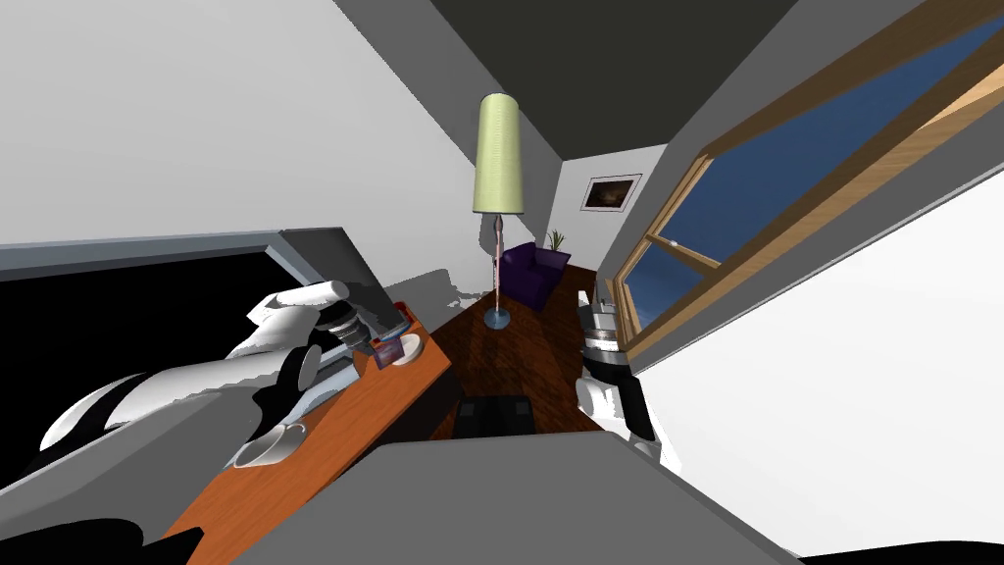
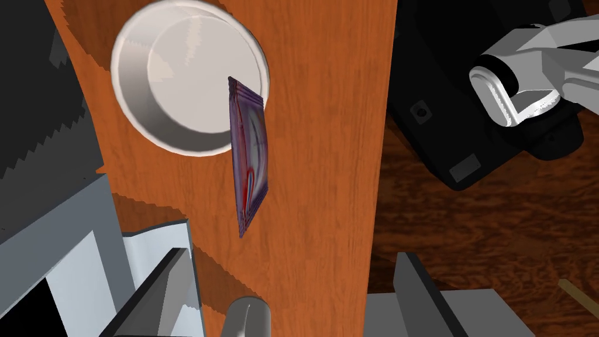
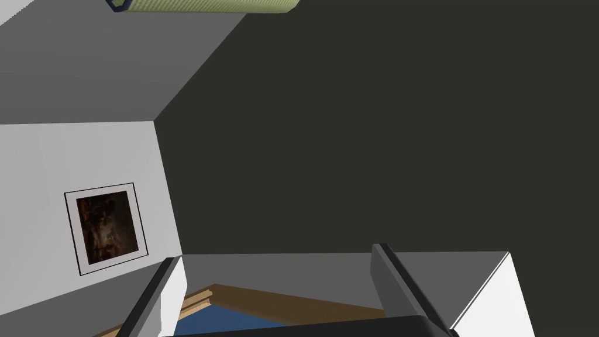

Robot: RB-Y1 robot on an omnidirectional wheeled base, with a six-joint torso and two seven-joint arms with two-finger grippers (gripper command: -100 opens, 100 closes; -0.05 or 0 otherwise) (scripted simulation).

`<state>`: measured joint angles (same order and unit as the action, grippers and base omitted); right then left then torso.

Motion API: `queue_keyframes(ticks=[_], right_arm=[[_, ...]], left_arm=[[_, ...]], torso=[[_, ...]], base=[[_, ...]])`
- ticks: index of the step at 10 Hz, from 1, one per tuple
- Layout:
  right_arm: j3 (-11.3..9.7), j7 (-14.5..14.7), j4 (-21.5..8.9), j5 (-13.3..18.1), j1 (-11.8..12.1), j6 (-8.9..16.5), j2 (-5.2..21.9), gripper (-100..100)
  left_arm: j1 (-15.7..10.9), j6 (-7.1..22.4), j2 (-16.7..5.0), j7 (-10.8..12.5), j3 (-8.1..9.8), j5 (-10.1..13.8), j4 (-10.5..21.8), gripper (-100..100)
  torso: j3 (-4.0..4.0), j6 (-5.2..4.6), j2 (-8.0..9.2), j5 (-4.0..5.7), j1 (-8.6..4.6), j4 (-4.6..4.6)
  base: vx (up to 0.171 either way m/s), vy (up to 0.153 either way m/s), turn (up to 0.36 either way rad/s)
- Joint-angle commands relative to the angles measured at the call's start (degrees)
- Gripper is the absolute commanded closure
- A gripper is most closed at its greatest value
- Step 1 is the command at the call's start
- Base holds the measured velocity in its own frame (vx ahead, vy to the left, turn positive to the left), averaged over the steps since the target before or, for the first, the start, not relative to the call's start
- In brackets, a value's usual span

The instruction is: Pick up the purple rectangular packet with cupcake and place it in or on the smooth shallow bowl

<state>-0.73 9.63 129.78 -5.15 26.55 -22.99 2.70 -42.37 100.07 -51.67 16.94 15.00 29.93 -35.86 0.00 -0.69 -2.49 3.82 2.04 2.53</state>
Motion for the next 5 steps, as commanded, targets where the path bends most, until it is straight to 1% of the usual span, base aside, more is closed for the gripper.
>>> queue_keyframes(ticks=[1, 5], right_arm=[[0.00, 0.00, 0.00, 0.00, 0.00, 0.00, 0.00, 0], [0.00, 0.00, 0.00, 0.00, 0.00, 0.00, 0.00, 0]], left_arm=[[0.00, 0.00, 0.00, 0.00, 0.00, 0.00, 0.00, 0], [0.00, -0.02, 0.00, -0.01, 0.00, 0.00, 0.01, 0]], torso=[[0.00, 0.00, 0.00, 0.00, 0.00, 0.00], [0.10, 0.00, -0.16, -0.02, 0.07, -0.04]], base=[[-0.006, -0.003, 0.000], [0.000, 0.000, 0.000]])
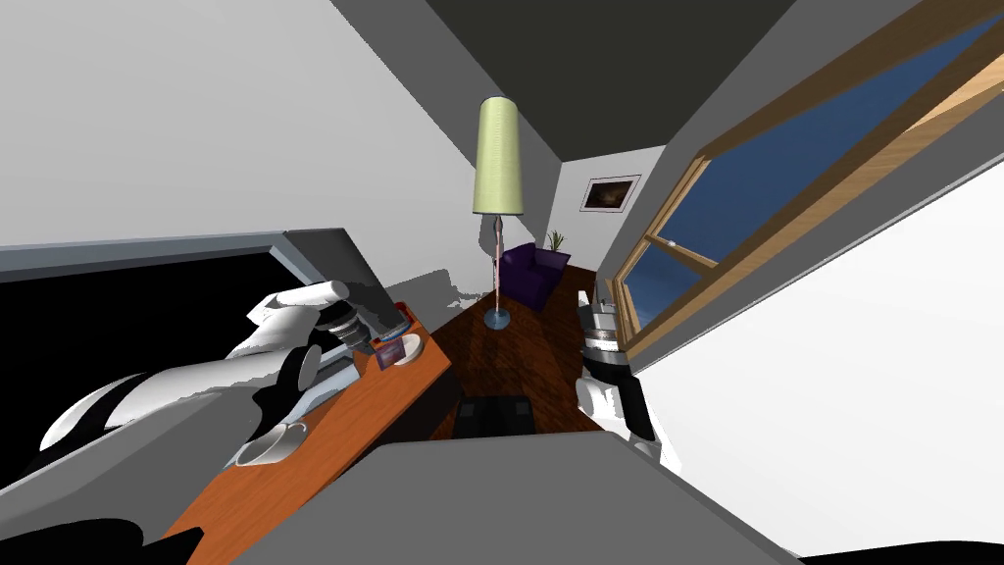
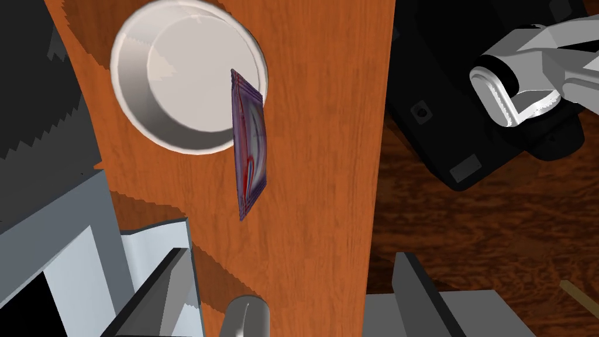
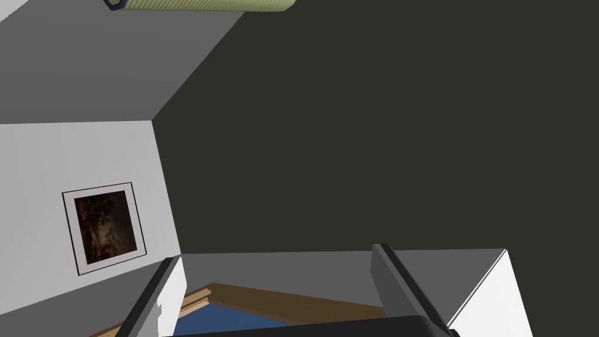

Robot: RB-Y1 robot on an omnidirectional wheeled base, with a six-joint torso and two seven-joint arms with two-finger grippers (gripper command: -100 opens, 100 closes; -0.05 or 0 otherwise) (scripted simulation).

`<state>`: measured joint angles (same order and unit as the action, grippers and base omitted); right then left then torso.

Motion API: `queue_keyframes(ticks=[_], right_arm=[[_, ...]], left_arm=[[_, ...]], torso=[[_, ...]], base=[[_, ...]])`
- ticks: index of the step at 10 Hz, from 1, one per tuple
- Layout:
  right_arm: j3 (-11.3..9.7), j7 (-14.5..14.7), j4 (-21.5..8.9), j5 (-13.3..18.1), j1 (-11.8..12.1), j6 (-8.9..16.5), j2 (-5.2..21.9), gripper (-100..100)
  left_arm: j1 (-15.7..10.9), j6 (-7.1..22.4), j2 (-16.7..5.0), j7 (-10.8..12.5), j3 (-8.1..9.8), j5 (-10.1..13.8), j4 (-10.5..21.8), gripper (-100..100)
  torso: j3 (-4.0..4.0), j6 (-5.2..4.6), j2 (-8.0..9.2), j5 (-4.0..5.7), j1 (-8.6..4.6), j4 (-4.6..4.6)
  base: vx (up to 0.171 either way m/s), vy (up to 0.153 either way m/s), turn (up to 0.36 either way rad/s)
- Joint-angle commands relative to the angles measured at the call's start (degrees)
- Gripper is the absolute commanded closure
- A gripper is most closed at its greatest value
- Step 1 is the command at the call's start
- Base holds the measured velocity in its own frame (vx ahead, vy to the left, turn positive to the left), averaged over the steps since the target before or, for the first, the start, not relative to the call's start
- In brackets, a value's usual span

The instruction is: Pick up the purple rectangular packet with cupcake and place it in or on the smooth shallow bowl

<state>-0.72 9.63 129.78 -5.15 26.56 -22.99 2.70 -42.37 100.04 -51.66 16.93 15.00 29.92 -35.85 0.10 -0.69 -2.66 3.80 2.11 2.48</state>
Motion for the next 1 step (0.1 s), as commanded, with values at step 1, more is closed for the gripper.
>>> queue_keyframes(ticks=[1], right_arm=[[0.00, 0.00, 0.00, 0.00, 0.00, 0.00, 0.00, 0]], left_arm=[[0.00, 0.00, 0.00, 0.00, 0.00, 0.00, 0.00, 0]], torso=[[0.00, 0.00, 0.00, 0.00, 0.00, 0.00]], base=[[0.000, 0.000, 0.000]])
